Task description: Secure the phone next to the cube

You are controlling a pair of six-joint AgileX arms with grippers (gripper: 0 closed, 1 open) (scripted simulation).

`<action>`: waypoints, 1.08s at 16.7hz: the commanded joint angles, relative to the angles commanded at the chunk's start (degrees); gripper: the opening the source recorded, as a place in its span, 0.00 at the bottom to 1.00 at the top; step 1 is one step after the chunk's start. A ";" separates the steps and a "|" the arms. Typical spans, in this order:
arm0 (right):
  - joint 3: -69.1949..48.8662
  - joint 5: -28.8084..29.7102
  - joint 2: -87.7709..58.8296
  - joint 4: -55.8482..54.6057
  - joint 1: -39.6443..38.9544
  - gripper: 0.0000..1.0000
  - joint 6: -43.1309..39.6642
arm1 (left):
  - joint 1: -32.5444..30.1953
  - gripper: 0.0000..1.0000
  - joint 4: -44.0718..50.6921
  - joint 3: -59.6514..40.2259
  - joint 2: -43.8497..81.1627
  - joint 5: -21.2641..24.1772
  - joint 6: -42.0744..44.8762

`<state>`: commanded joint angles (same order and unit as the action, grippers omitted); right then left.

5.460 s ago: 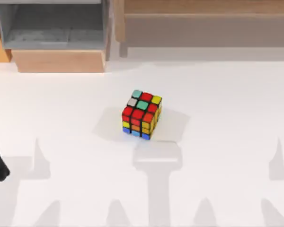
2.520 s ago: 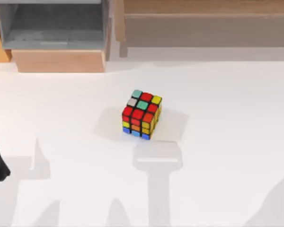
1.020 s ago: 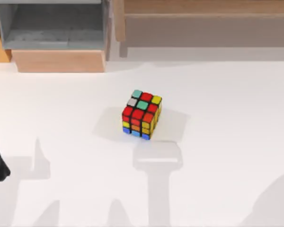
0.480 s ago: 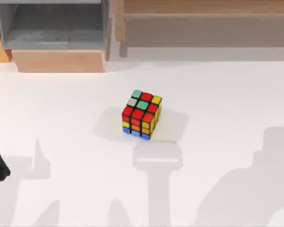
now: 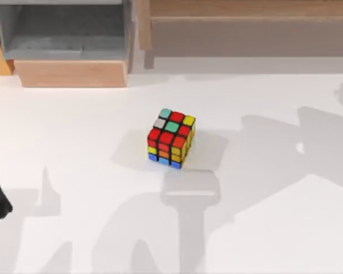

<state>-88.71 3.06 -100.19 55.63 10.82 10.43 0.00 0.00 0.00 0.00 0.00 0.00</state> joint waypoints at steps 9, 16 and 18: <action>-13.48 -0.60 -12.12 8.42 -19.86 0.00 12.33 | 0.00 1.00 0.00 0.00 0.00 0.00 0.00; -18.83 -2.14 -24.85 12.43 -32.33 0.00 15.19 | 0.00 1.00 0.00 0.00 0.00 0.00 0.00; -19.61 -2.39 -27.36 13.06 -34.49 0.00 15.52 | 0.00 1.00 0.00 0.00 0.00 0.00 0.00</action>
<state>-108.33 0.66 -127.55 68.70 -23.67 25.94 0.00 0.00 0.00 0.00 0.00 0.00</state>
